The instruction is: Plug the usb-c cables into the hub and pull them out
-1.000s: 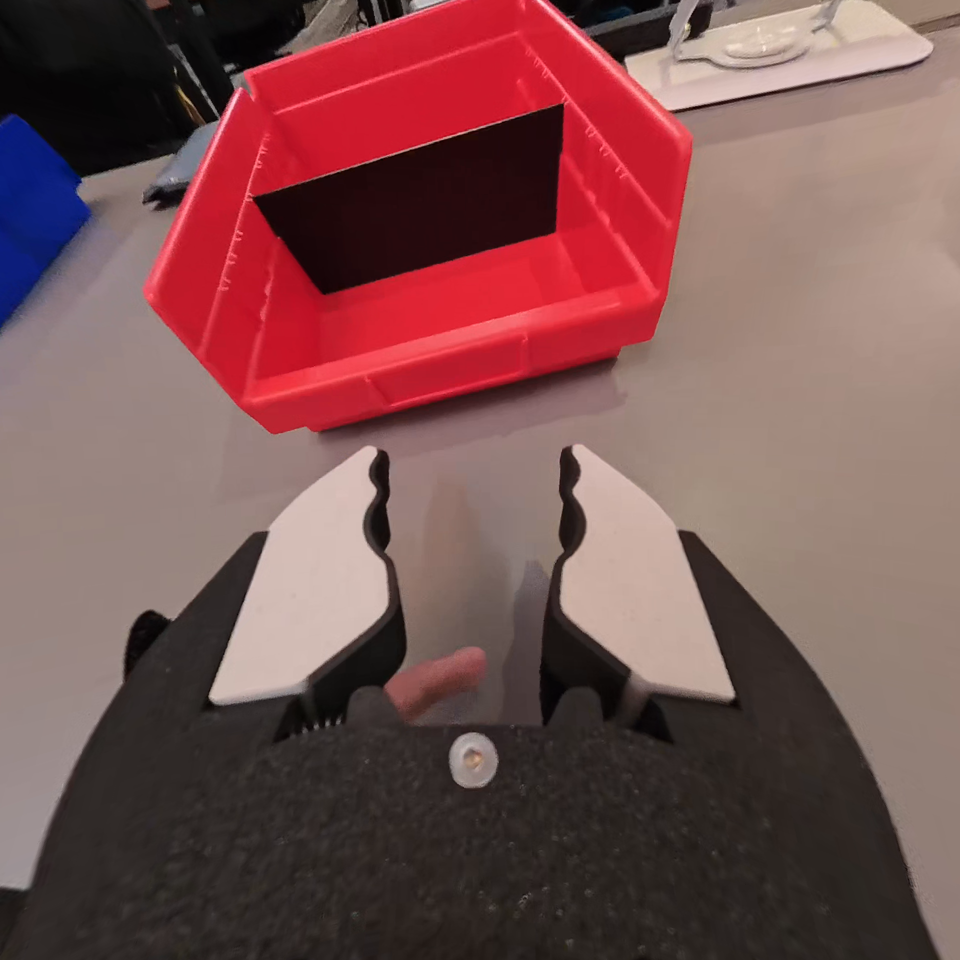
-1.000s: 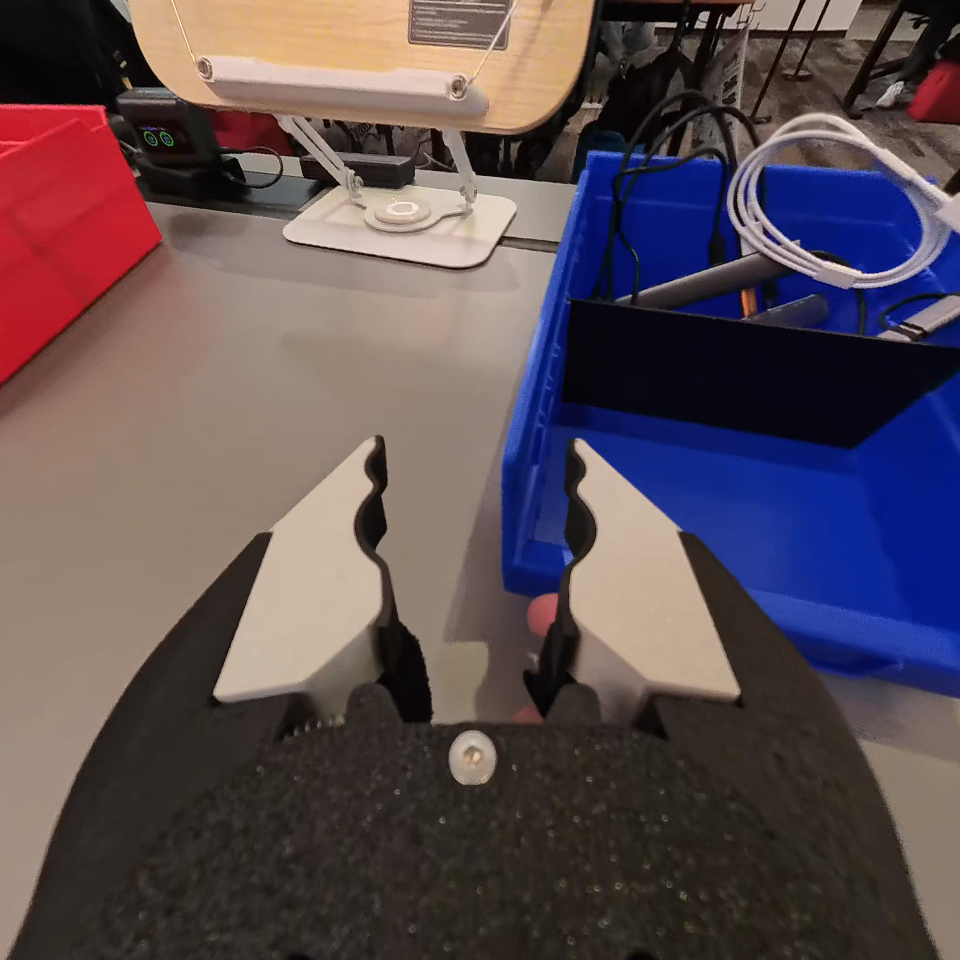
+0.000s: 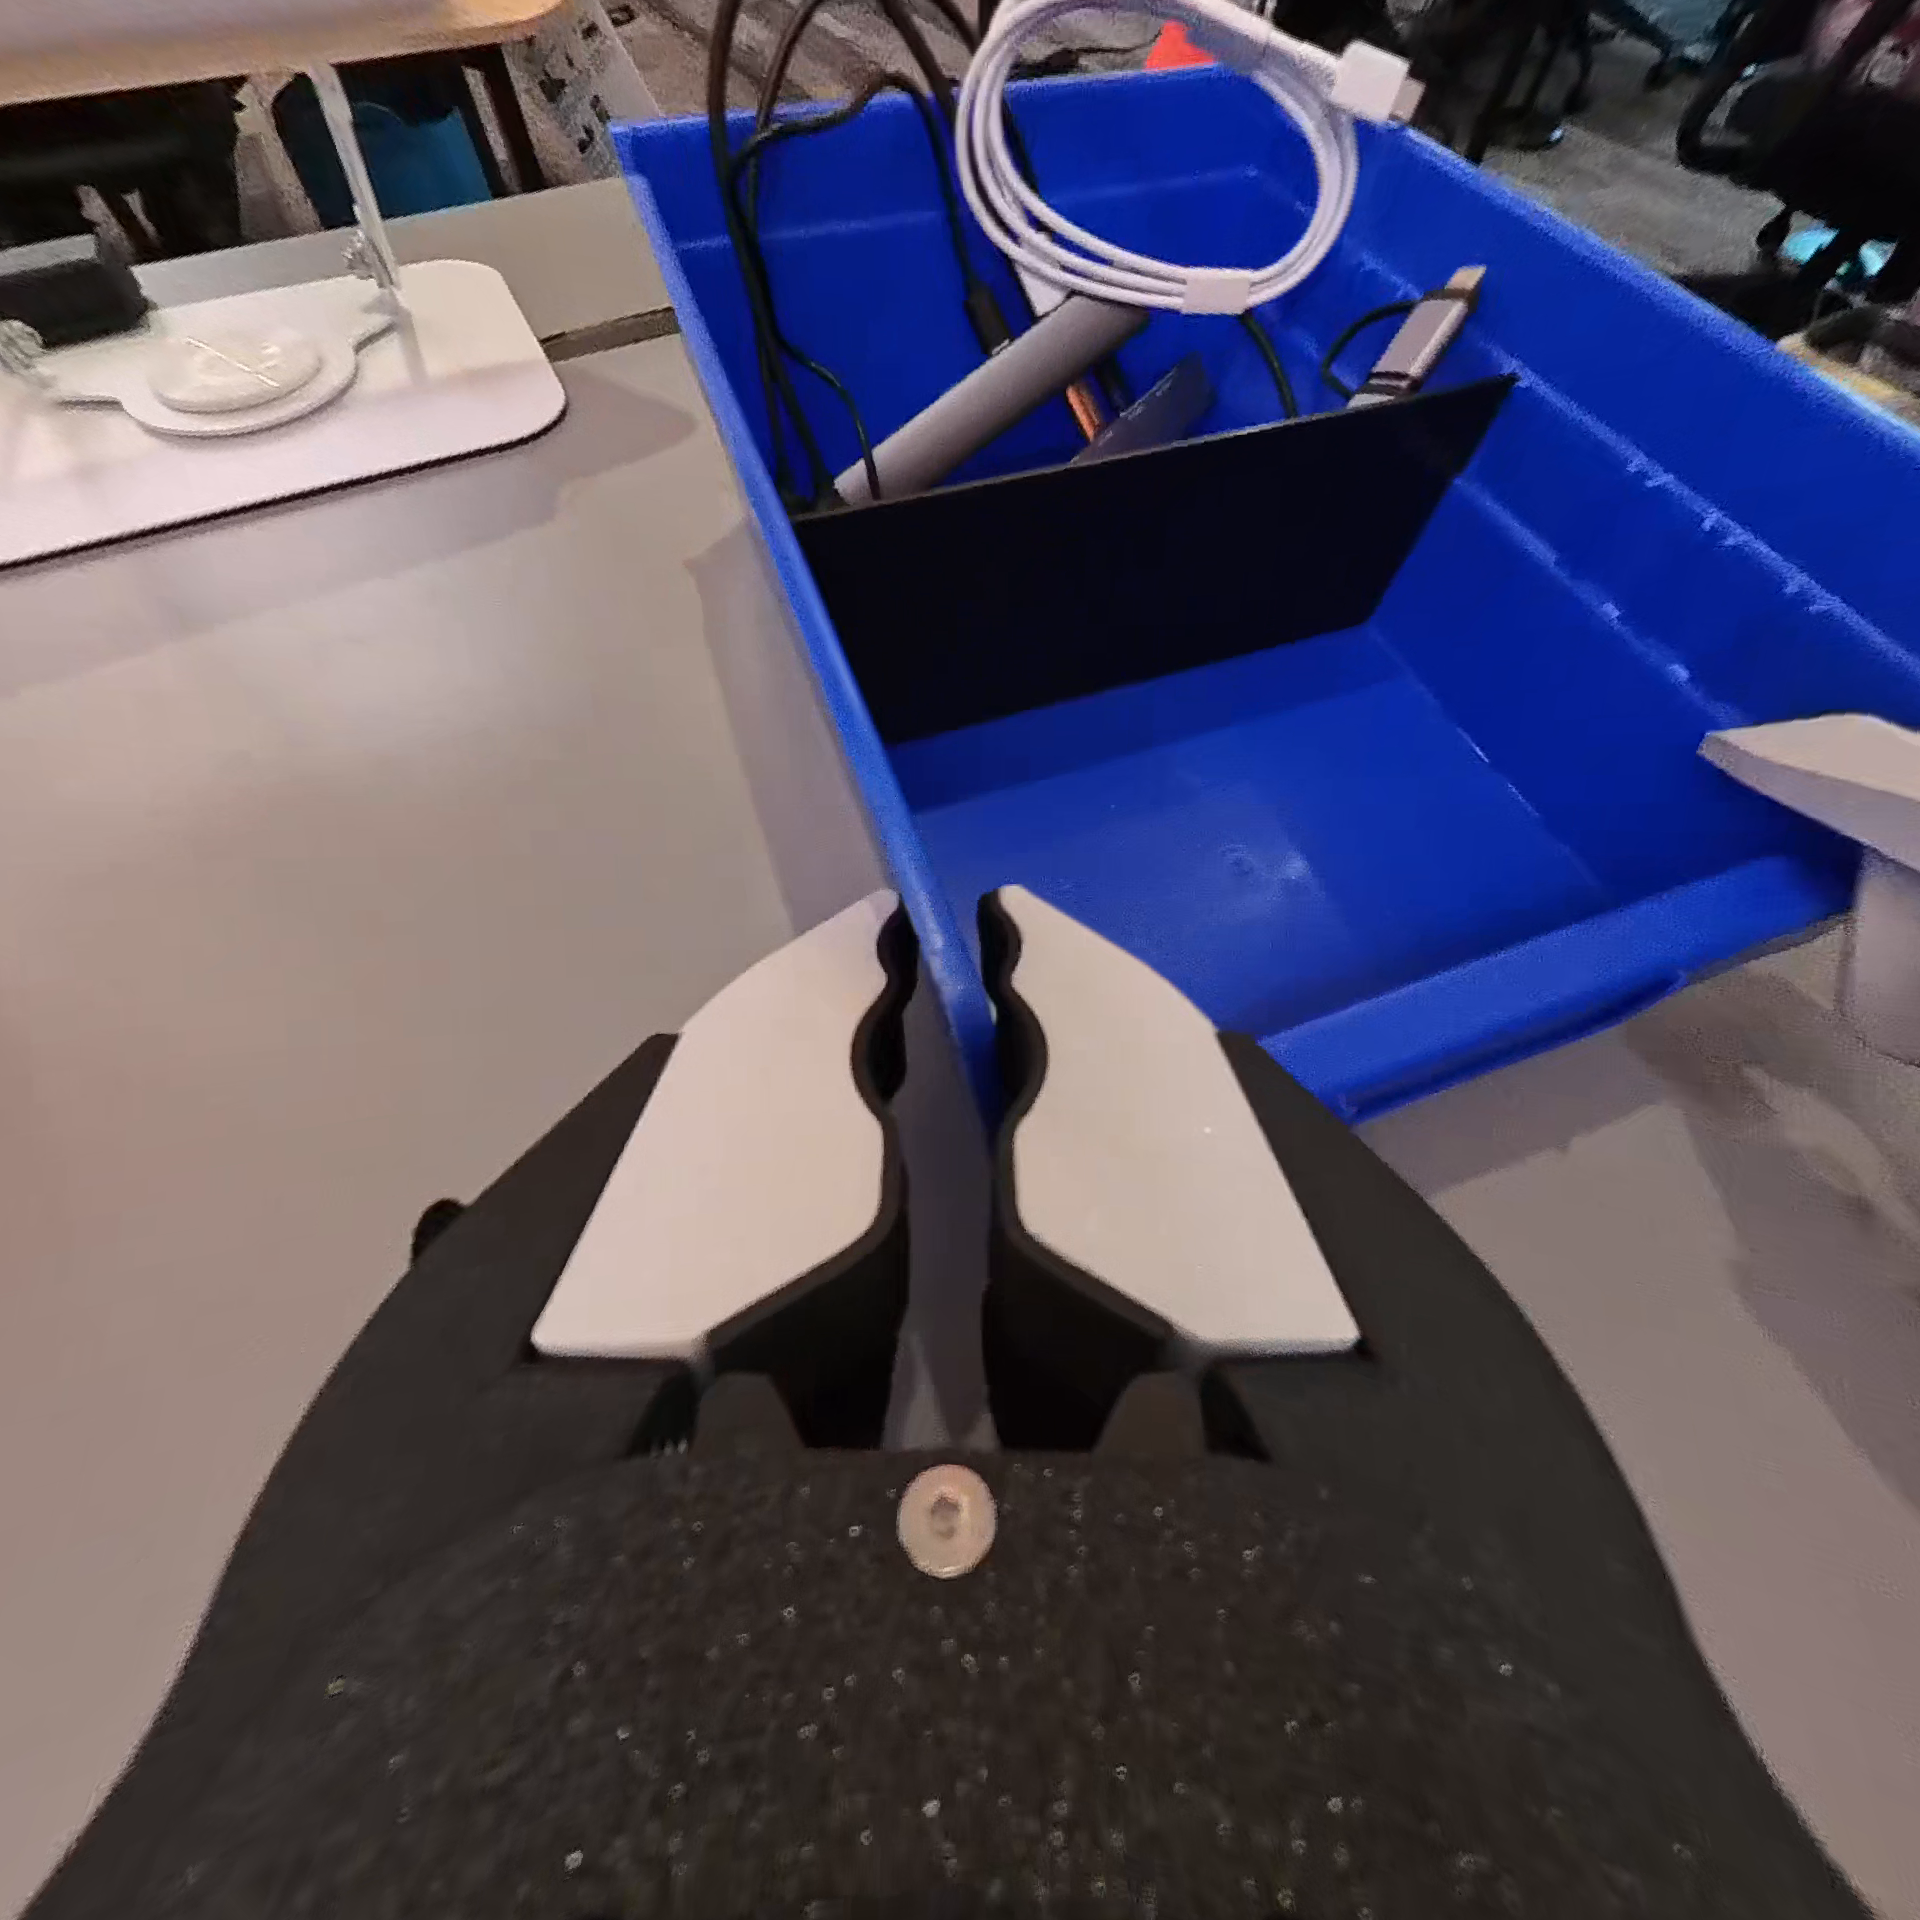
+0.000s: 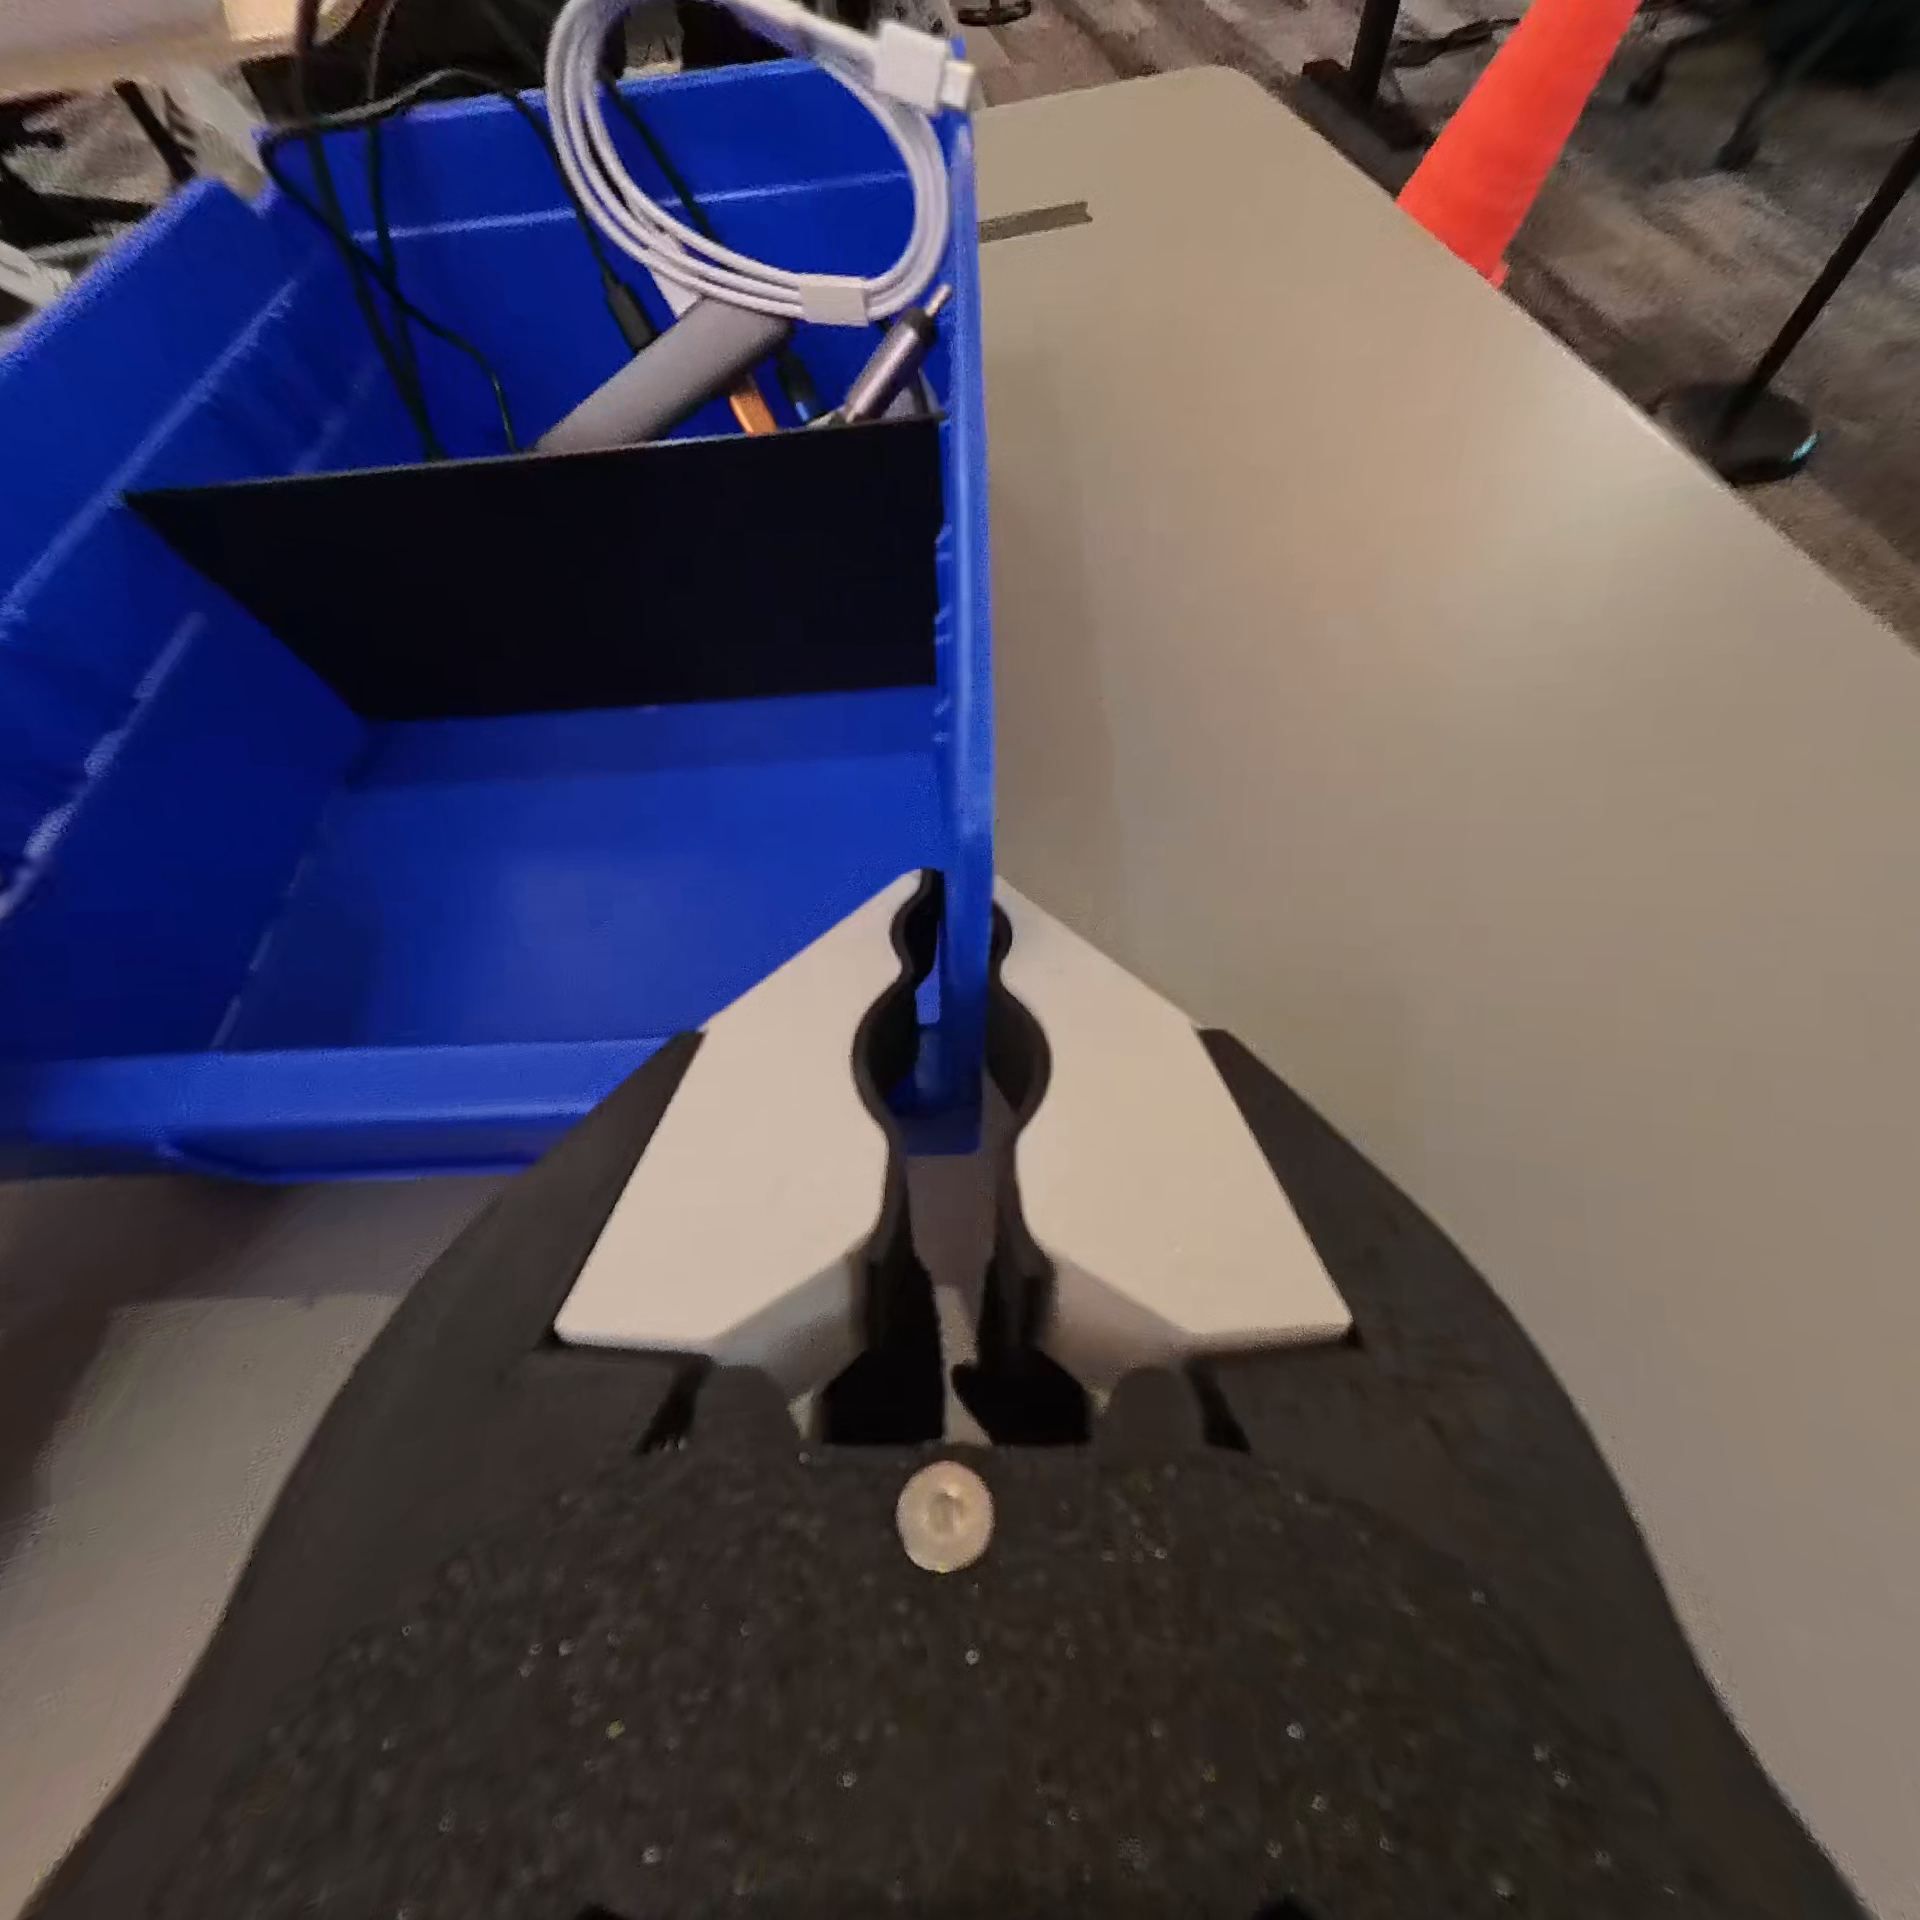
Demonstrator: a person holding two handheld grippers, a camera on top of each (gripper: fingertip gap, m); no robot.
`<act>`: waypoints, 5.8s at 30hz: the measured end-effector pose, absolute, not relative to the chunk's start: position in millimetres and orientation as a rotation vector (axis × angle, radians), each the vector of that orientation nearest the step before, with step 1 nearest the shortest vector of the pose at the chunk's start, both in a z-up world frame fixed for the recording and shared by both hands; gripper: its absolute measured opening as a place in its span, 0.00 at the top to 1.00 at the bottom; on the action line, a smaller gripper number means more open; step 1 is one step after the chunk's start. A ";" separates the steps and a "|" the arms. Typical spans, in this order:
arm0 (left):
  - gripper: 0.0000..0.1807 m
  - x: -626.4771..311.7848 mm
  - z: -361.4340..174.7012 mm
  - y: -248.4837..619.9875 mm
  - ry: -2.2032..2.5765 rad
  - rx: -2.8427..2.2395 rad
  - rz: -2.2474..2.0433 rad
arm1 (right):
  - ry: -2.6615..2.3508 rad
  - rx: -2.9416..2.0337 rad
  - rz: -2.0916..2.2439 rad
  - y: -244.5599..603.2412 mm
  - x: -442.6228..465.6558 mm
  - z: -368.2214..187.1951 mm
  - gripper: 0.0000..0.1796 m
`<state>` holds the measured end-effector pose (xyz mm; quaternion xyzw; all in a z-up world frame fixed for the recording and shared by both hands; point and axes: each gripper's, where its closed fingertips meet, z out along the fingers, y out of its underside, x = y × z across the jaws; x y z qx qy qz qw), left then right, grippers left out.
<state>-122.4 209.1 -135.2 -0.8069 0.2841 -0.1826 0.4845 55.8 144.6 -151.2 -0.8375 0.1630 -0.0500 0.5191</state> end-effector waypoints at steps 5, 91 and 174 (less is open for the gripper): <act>0.97 -148.8 -130.1 213.8 0.665 -1.957 -0.363 | 0.336 -1.991 -0.233 140.1 32.7 -141.9 0.98; 0.96 -41.3 -97.0 206.7 0.701 -1.740 -0.233 | 0.256 -1.909 -0.122 173.2 149.8 -91.4 0.99; 0.93 -614.2 -103.9 258.0 -0.047 -1.987 -0.055 | -0.397 -1.694 0.840 138.0 -115.3 -79.8 0.71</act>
